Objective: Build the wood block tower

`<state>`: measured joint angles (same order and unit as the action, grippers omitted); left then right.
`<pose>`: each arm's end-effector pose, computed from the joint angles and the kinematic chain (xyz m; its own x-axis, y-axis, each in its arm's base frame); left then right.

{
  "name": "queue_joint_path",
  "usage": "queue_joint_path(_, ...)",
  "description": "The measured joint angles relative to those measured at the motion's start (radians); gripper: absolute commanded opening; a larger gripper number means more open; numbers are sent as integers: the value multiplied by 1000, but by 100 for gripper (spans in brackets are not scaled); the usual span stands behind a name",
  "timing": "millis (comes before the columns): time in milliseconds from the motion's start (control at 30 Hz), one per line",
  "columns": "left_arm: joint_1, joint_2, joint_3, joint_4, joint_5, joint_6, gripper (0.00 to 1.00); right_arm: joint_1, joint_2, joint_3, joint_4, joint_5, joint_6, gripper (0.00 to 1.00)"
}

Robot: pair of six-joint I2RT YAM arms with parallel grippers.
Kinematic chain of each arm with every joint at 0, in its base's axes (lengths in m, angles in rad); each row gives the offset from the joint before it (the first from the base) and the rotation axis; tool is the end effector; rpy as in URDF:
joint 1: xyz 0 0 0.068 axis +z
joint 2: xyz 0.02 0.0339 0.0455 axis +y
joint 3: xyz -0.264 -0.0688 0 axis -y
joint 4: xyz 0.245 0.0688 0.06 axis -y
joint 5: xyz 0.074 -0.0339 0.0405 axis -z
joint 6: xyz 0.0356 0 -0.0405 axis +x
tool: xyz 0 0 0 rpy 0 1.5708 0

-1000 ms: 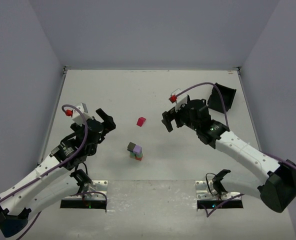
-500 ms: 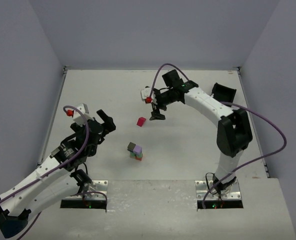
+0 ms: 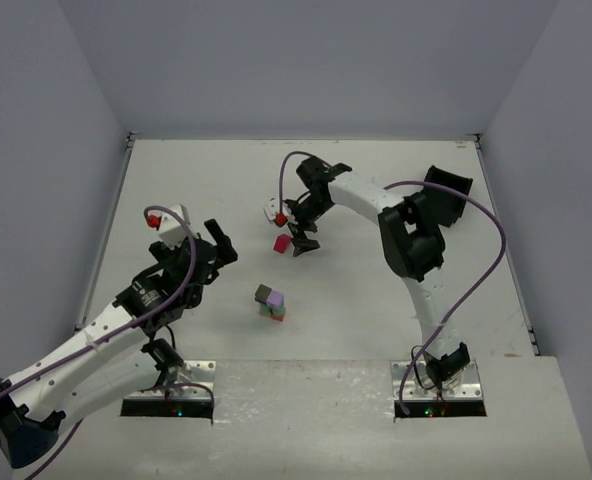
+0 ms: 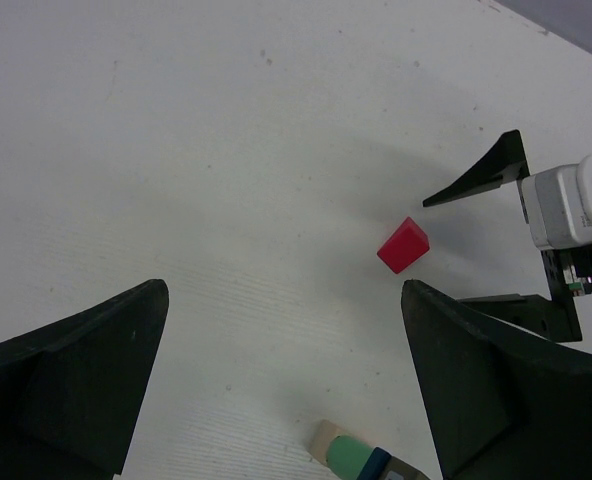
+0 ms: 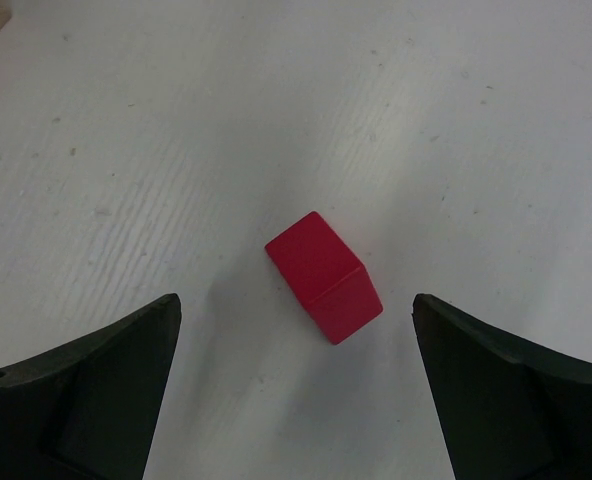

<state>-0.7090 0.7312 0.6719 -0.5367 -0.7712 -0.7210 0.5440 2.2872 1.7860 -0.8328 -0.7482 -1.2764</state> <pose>0.1330 -0.0814 0.2793 -0.3392 -0.3327 -0.8799 -0.2594 0.9322 -0.2524 0.3815 0.2591 0.1502 0.2523 -0.6671 -0.7010 -0.9457 -0.3235 -0.0326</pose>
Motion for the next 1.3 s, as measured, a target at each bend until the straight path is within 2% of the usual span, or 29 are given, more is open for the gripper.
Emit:
queue_joint_path(200,0,7,-1,19,1,13,100,9,75,89,16,-26,-10,99)
queue_joint_path(500,0,25,-6,47,12,36,100,12,102,107,-37,-50,-50,98)
queue_joint_path(600,0,35,-7,53,21,43,100,13,101,89,-44,-65,-65,90)
queue_joint_path(700,0,46,-7,62,34,53,100,15,100,70,-60,-77,-75,77)
queue_joint_path(1033,0,58,-7,75,56,64,100,15,100,66,-64,-98,-69,64)
queue_joint_path(1300,0,78,-12,87,64,70,100,15,89,12,-30,-97,-33,33)
